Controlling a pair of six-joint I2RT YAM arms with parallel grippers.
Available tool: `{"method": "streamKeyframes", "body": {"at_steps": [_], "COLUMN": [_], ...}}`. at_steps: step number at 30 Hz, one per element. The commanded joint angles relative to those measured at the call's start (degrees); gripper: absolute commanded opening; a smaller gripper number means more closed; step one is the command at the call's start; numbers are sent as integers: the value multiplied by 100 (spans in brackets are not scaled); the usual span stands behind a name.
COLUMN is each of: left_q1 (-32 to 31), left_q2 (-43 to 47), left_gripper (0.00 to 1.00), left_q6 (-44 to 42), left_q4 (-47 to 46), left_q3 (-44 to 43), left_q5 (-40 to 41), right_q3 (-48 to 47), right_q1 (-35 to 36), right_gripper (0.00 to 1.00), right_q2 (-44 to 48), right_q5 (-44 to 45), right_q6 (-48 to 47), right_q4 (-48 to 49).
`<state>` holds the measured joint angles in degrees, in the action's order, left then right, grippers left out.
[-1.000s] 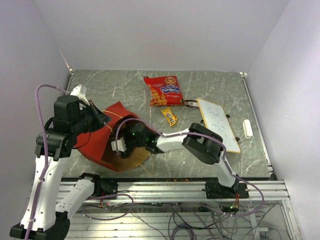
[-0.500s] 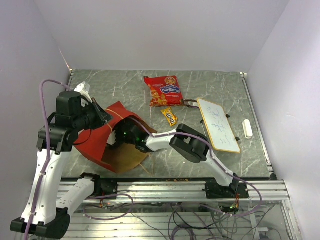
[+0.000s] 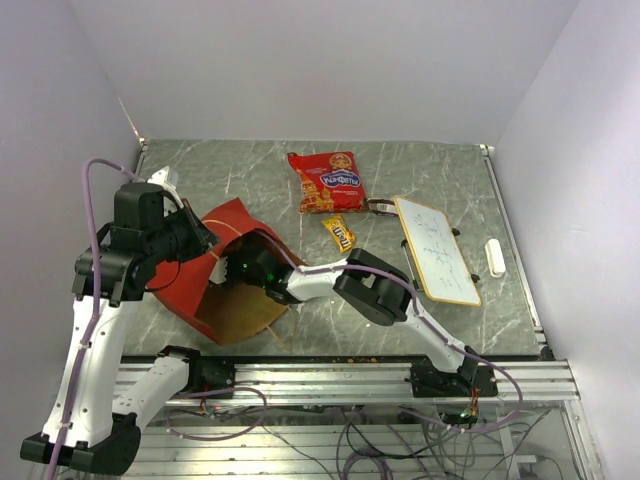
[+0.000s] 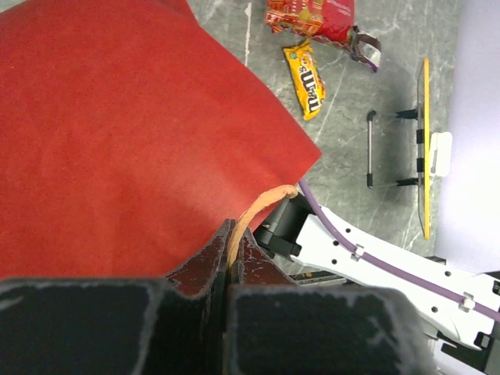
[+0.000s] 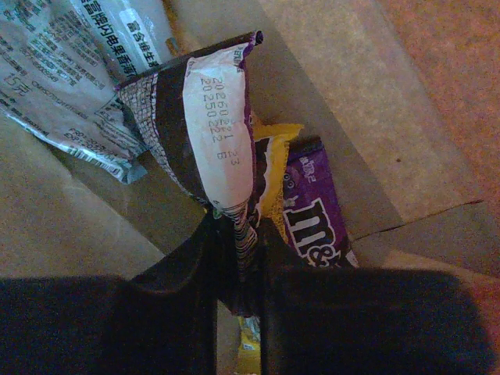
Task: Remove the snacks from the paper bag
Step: Adjust the snack in the paper bag.
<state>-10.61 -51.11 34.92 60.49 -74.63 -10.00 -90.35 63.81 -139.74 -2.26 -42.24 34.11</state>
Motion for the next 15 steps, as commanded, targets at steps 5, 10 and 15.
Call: {"method": "streamKeyframes", "body": {"at_steps": [5, 10, 15], "left_q1": [-11, -11, -11], "left_q2": [34, 33, -60], "left_gripper": [7, 7, 7], "left_q6": [-21, 42, 99], "left_q4": [219, 68, 107], "left_q3": [-246, -163, -152], "left_q5": [646, 687, 850], "right_q3": [357, 1009, 1510], "right_q1": [3, 8, 4], "right_gripper": [0, 0, 0], "right_q2": [821, 1464, 2110], "right_q5": [-354, -437, -572], "right_q6": [632, 885, 1069], "right_q4": [-808, -993, -1315]}}
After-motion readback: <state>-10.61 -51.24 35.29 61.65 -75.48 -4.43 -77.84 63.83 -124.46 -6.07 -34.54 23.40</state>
